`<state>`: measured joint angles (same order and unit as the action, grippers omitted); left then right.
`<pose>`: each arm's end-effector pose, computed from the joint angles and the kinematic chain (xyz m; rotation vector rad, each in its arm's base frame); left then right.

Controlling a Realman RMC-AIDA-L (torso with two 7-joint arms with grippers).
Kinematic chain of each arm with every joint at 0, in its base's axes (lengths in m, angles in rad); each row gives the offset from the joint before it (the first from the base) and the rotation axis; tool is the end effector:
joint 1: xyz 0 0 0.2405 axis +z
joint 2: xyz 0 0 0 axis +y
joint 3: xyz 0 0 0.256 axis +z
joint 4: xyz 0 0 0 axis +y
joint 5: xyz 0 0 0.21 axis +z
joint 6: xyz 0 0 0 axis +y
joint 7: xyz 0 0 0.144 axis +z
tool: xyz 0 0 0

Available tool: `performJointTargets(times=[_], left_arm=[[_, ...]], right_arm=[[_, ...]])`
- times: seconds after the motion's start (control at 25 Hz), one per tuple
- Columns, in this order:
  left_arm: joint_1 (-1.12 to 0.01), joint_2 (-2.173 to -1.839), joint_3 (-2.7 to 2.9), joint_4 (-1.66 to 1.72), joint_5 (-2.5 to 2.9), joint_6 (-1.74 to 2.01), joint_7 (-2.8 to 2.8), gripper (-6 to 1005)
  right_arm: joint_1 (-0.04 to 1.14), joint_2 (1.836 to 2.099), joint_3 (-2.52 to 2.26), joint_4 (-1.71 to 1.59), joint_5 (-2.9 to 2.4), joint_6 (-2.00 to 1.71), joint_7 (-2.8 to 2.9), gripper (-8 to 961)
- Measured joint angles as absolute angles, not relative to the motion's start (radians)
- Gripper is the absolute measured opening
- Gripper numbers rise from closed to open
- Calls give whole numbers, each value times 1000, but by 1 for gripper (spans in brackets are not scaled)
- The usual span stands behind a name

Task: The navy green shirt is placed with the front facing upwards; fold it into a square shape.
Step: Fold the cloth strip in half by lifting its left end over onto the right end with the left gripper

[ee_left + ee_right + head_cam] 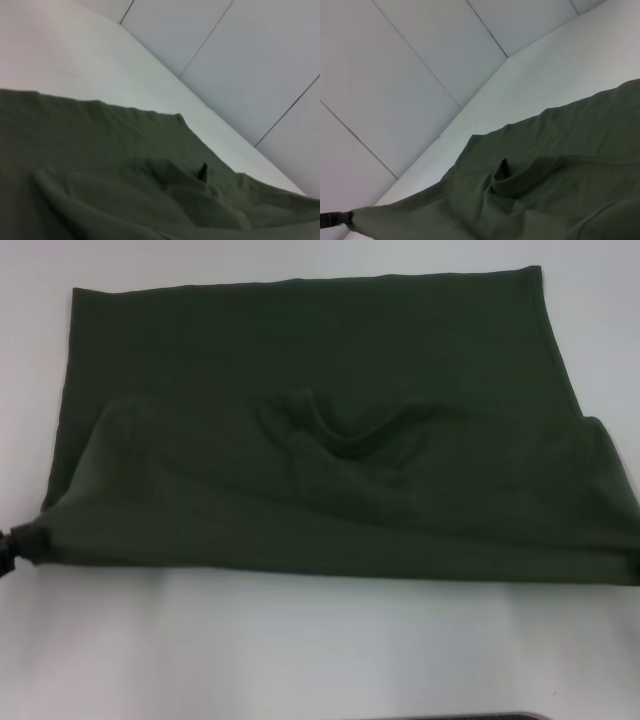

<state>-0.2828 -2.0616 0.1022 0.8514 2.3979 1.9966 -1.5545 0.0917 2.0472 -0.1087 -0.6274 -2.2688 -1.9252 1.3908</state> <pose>-0.3545 0.2003 0.0744 -2.4609 -1.2422 -0.7491 0.3822 0.1410 0.0513 -2.2568 1.2793 0.9081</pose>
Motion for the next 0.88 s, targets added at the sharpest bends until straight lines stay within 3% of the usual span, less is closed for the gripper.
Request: performJointTargets(times=[0.56, 0.88], left_arm=[[-257, -2068, 101, 860, 2462, 2022, -1505, 28], [-308, -2057, 80, 854, 2443, 2000, -1524, 28]], right_arm=[[44, 2039, -102, -570, -2292, -1942, 1308, 49], [120, 2038, -33, -569, -2286, -1941, 1337, 48]])
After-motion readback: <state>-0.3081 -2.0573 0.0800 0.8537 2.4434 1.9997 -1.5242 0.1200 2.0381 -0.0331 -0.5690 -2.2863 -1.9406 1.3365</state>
